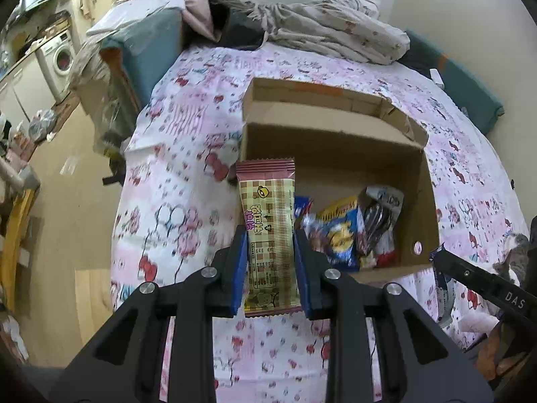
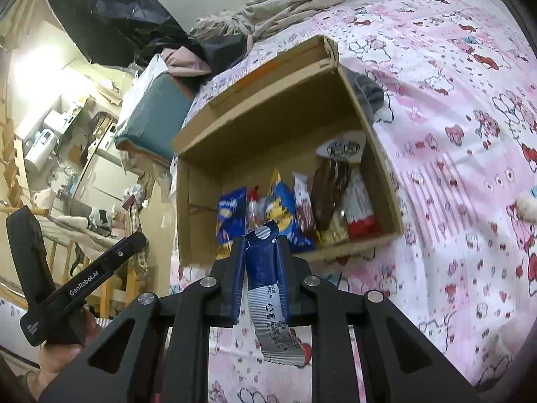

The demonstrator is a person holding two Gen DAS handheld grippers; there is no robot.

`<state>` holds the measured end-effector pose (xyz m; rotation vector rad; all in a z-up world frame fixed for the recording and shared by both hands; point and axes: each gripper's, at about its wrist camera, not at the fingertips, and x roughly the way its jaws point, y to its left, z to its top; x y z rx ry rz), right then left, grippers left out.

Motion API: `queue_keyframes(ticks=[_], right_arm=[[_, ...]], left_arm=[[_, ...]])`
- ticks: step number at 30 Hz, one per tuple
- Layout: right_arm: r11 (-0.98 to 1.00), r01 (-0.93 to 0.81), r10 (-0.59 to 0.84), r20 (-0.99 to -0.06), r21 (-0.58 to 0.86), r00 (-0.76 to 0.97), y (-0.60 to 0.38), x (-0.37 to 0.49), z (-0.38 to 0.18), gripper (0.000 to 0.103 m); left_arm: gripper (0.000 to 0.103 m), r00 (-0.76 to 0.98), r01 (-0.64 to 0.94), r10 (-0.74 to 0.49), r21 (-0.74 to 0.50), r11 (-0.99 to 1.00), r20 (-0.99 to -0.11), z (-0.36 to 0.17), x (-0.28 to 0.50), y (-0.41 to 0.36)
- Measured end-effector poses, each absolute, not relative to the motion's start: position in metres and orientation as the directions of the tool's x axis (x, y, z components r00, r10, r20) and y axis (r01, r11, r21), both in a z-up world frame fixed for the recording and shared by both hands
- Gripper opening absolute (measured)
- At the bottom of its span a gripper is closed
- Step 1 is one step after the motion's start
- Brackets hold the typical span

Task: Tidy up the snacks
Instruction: 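Lower both held bars into the box and open both tools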

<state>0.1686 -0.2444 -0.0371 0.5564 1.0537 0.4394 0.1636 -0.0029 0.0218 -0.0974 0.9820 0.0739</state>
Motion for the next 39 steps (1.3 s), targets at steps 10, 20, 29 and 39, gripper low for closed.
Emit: queue_keyframes(ticks=[10, 20, 29, 39], right_arm=[[0.820, -0.081, 0.541, -0.720, 0.567, 0.436, -0.239, 0.227, -0.050, 0.019], [0.815, -0.061, 0.543, -0.724, 0.576, 0.426, -0.237, 0.249, -0.078, 0.019], [0.808, -0.042, 0.552, -0.729, 0.588, 0.405, -0.236, 0.252, -0.085, 0.022], [0.801, -0.030, 0.546, -0.709, 0.598, 0.445, -0.237, 0.249, -0.070, 0.080]], left_arm=[[0.023, 0.593, -0.096, 0.028, -0.036, 0.995, -0.805, 0.008, 0.204, -0.013], [0.023, 0.566, -0.001, 0.012, 0.014, 1.000, -0.824, -0.025, 0.231, -0.036], [0.024, 0.543, 0.005, 0.026, 0.034, 0.999, -0.839, -0.040, 0.237, -0.041], [0.089, 0.533, -0.063, 0.141, 0.127, 0.990, -0.835, -0.033, 0.229, -0.048]])
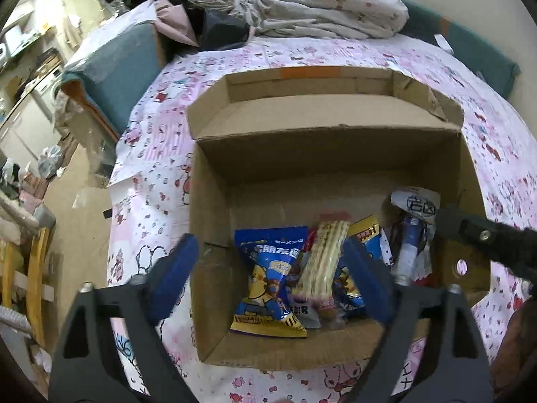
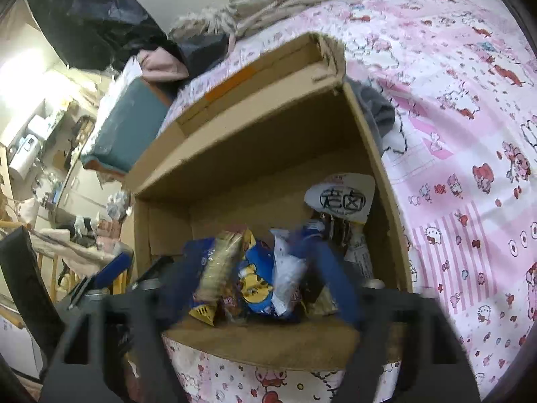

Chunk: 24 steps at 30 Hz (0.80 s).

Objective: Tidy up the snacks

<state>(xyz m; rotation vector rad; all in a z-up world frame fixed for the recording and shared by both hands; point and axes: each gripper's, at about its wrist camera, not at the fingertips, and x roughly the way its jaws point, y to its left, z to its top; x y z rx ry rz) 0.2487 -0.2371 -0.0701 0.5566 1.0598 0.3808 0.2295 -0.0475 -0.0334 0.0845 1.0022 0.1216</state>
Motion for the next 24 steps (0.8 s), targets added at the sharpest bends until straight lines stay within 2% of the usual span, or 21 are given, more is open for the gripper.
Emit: queue_keyframes(ticks=[3, 7, 11, 21, 24], right_arm=[[0.792, -0.037, 0.557, -0.698, 0.609, 0.451, -0.241, 0.249, -0.064, 0.080], [0.828, -0.063, 0.514, -0.708, 0.558, 0.484, -0.242, 0.247, -0.053, 0.092], [0.837, -0.094, 0.510, -0.707, 0.539, 0.490, -0.241, 0.247, -0.046, 0.098], [0.852, -0.115, 0.495, -0.714, 0.511, 0.495, -0.242, 0.238, -0.043, 0.102], [0.889, -0.091, 0.425, -0.732, 0.449, 0.532, -0.243, 0.230, -0.042, 0.103]], left_arm=[[0.089, 0.525, -0.080, 0.140, 0.115, 0.990, -0.839, -0.032, 0.225, -0.045], [0.089, 0.518, -0.123, 0.182, 0.138, 0.983, -0.836, -0.029, 0.218, -0.045], [0.089, 0.532, -0.162, 0.184, 0.114, 0.980, -0.827, -0.024, 0.208, -0.044], [0.090, 0.553, -0.177, 0.183, 0.100, 0.979, -0.812, -0.014, 0.201, -0.046], [0.095, 0.544, -0.181, 0.173, 0.087, 0.980, -0.821, -0.013, 0.198, -0.040]])
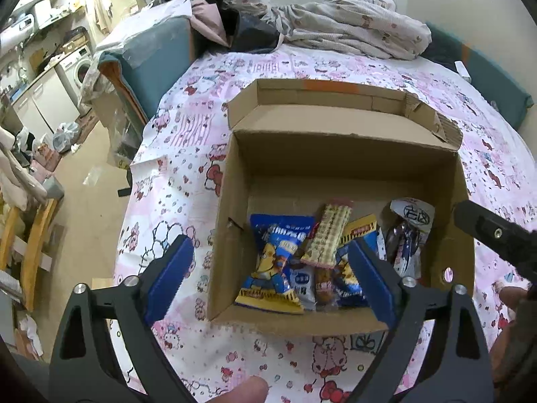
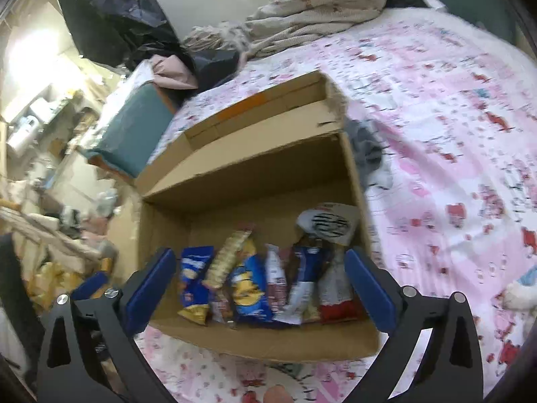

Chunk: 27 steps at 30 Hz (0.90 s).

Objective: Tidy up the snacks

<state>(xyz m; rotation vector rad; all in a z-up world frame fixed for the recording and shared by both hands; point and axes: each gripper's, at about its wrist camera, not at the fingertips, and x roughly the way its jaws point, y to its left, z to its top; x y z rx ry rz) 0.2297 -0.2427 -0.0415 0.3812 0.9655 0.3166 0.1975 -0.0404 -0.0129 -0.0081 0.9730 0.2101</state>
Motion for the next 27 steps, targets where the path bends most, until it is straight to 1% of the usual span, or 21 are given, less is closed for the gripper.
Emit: queue_keyframes(ticks=[5, 7, 8, 14, 17, 23, 27], right_arm=[[0.898, -0.107, 0.411, -0.729, 0.426, 0.548, -0.243, 0.208, -0.035, 0.103], [0.897, -0.123, 0.416, -0.719, 0.424, 0.557, -0.242, 0.196, -0.030, 0.103], [0.898, -0.132, 0.417, -0.714, 0.421, 0.563, -0.241, 0.189, -0.027, 0.103], [0.901, -0.166, 0.412, -0.676, 0.400, 0.610, -0.233, 0.148, -0.018, 0.103], [0.909, -0.176, 0.401, -0.676, 0.378, 0.618, -0.230, 0.132, -0.017, 0.103], [0.931, -0.203, 0.362, -0.699, 0.303, 0.617, -0.220, 0.105, -0.021, 0.103], [0.937, -0.196, 0.347, -0.702, 0.290, 0.622, -0.219, 0.094, -0.024, 0.103]], left_arm=[[0.097, 0.570, -0.177, 0.145, 0.052, 0.983, -0.808, -0.001, 0.177, -0.027], [0.099, 0.586, -0.163, 0.138, 0.050, 0.985, -0.798, 0.004, 0.167, -0.023], [0.103, 0.590, -0.157, 0.135, 0.051, 0.986, -0.796, 0.005, 0.162, -0.022], [0.103, 0.620, -0.108, 0.107, 0.050, 0.993, -0.777, 0.013, 0.129, -0.015], [0.103, 0.630, -0.098, 0.103, 0.053, 0.994, -0.769, 0.014, 0.110, -0.014], [0.103, 0.644, -0.091, 0.045, -0.018, 0.996, -0.763, 0.007, 0.084, -0.007], [0.103, 0.642, -0.106, 0.022, -0.060, 0.993, -0.766, 0.002, 0.075, -0.002]])
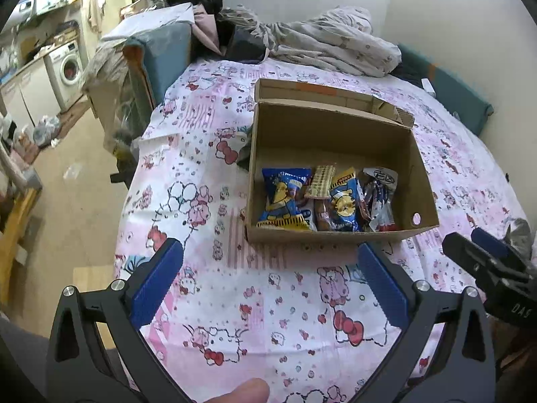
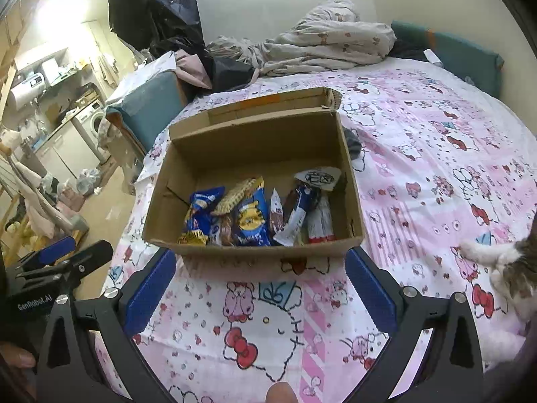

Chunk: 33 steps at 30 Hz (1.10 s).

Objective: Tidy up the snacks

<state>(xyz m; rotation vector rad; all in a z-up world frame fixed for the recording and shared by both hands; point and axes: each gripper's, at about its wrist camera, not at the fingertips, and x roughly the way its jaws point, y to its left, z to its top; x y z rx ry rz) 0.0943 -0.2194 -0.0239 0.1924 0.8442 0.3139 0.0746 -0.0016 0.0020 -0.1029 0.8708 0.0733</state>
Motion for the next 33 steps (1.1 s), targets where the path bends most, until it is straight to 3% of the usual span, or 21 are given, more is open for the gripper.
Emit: queue_keyframes(ticks=[14, 33], right_arm=[[0.962, -0.201, 0.271, -0.729, 0.185, 0.629, -0.202, 0.095, -0.033, 0.103], [0.966, -0.193, 0.258, -0.730, 0.174, 0.633, -0.203, 0.096, -0.032, 0.103]], left_arm=[[0.103, 0.635, -0.111, 0.025, -0.059, 0.992, -0.772, -0.009, 0.072, -0.001], [0.103, 0.629, -0.116, 0.030, -0.055, 0.992, -0.776, -0.008, 0.072, -0.003]])
